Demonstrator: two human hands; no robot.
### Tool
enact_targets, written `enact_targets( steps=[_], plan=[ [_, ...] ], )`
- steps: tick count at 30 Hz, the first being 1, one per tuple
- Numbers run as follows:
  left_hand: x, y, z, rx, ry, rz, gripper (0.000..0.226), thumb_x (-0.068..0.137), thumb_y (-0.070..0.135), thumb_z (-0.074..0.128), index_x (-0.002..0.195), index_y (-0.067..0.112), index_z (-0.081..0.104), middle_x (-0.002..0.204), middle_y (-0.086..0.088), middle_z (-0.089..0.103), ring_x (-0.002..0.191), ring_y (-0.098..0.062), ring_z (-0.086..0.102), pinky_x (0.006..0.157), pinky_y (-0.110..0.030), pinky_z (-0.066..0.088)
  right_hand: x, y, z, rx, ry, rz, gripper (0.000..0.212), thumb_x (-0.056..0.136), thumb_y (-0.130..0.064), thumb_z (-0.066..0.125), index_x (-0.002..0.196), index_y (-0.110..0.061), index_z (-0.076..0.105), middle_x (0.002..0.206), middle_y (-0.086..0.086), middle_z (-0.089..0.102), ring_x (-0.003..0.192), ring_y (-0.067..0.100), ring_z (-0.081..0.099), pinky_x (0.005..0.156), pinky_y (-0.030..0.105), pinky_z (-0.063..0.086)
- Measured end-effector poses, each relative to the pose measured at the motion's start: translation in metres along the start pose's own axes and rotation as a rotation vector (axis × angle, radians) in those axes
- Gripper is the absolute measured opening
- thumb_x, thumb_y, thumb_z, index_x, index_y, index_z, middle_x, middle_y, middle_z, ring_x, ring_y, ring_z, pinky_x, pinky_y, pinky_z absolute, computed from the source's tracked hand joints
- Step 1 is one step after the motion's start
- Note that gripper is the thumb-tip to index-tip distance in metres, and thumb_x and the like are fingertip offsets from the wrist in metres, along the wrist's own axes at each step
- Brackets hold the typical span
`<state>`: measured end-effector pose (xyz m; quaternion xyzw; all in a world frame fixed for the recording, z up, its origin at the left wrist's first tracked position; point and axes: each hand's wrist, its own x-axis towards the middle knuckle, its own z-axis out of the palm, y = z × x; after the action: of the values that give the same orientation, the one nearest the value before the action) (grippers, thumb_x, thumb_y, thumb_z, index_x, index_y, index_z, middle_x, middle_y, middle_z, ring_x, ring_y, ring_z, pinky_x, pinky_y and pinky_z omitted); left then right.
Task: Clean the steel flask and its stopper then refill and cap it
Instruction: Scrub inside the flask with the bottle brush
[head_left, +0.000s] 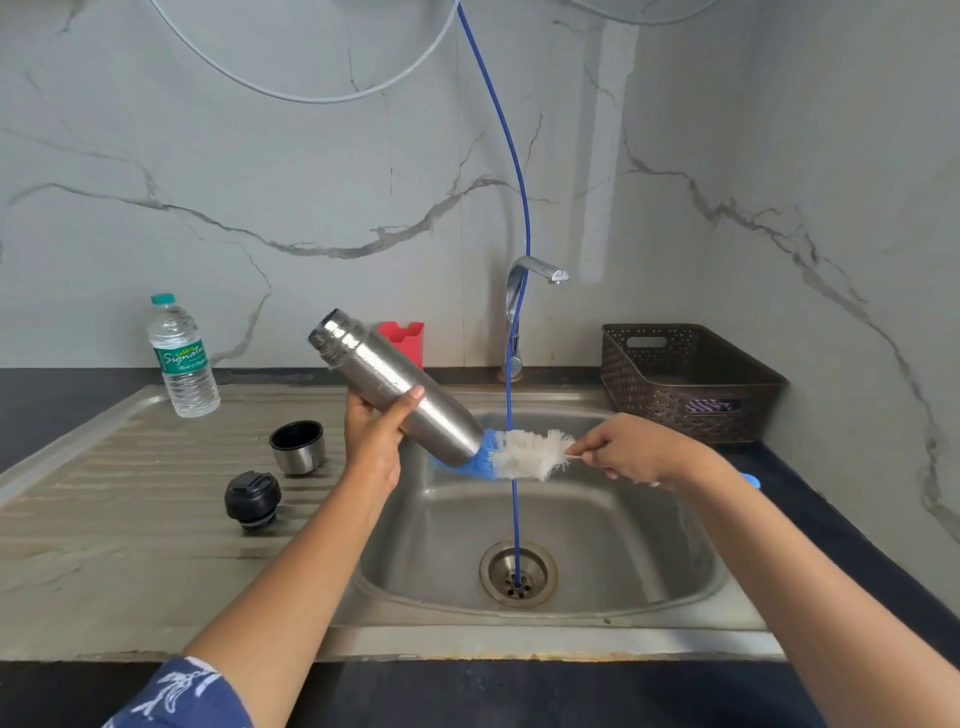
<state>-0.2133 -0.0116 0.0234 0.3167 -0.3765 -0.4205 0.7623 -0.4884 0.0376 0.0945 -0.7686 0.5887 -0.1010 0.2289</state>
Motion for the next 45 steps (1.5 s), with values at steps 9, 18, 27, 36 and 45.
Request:
enact_targets(
  steps=[9,18,27,36,45],
  plan=[
    [0.007,-0.003,-0.014,0.028,0.030,0.002,0.073,0.057,0.012,0.082,0.122,0.020,0.051,0.110,0.002,0.065,0.109,-0.017,0.062,0.093,-0.039,0.051,0.002,0.017,-0.008,0.080,-0.046,0.055,0.033,0.097,-0.011,0.047,0.120,-0.023,0.066,0.056,-0.001,0.047,0.038,0.010,0.029,0.033,0.018,0.024],
    [0.012,-0.005,-0.018,0.020,0.069,0.008,0.066,0.066,0.003,0.081,0.121,0.021,0.050,0.113,0.001,0.065,0.116,-0.023,0.060,0.097,-0.042,0.049,0.004,0.034,-0.008,0.190,-0.129,0.057,0.029,0.098,-0.012,0.048,0.119,-0.023,0.065,0.056,-0.002,0.045,0.036,0.007,0.028,0.034,0.016,0.021],
    [0.012,-0.002,-0.021,0.025,0.090,0.009,0.068,0.069,-0.001,0.078,0.127,0.017,0.047,0.115,0.000,0.063,0.114,-0.022,0.060,0.093,-0.035,0.051,0.020,0.028,0.009,0.233,-0.173,0.086,0.030,0.098,-0.013,0.047,0.122,-0.021,0.064,0.057,-0.001,0.044,0.034,0.006,0.026,0.034,0.014,0.020],
    [0.013,-0.001,-0.018,0.084,0.088,0.017,0.064,0.075,-0.005,0.074,0.128,0.018,0.047,0.113,0.003,0.064,0.105,-0.012,0.063,0.099,-0.038,0.049,0.025,0.027,0.009,0.207,-0.195,0.055,0.029,0.098,-0.013,0.048,0.120,-0.021,0.065,0.055,-0.003,0.046,0.037,0.008,0.027,0.035,0.016,0.021],
    [0.006,0.006,-0.015,0.158,0.042,-0.012,0.084,0.052,0.018,0.087,0.128,0.019,0.050,0.114,0.001,0.066,0.107,-0.016,0.064,0.092,-0.037,0.051,0.025,0.035,0.007,0.330,-0.159,0.101,0.028,0.099,-0.012,0.048,0.119,-0.023,0.063,0.056,-0.001,0.043,0.033,0.006,0.024,0.034,0.014,0.017]
  ],
)
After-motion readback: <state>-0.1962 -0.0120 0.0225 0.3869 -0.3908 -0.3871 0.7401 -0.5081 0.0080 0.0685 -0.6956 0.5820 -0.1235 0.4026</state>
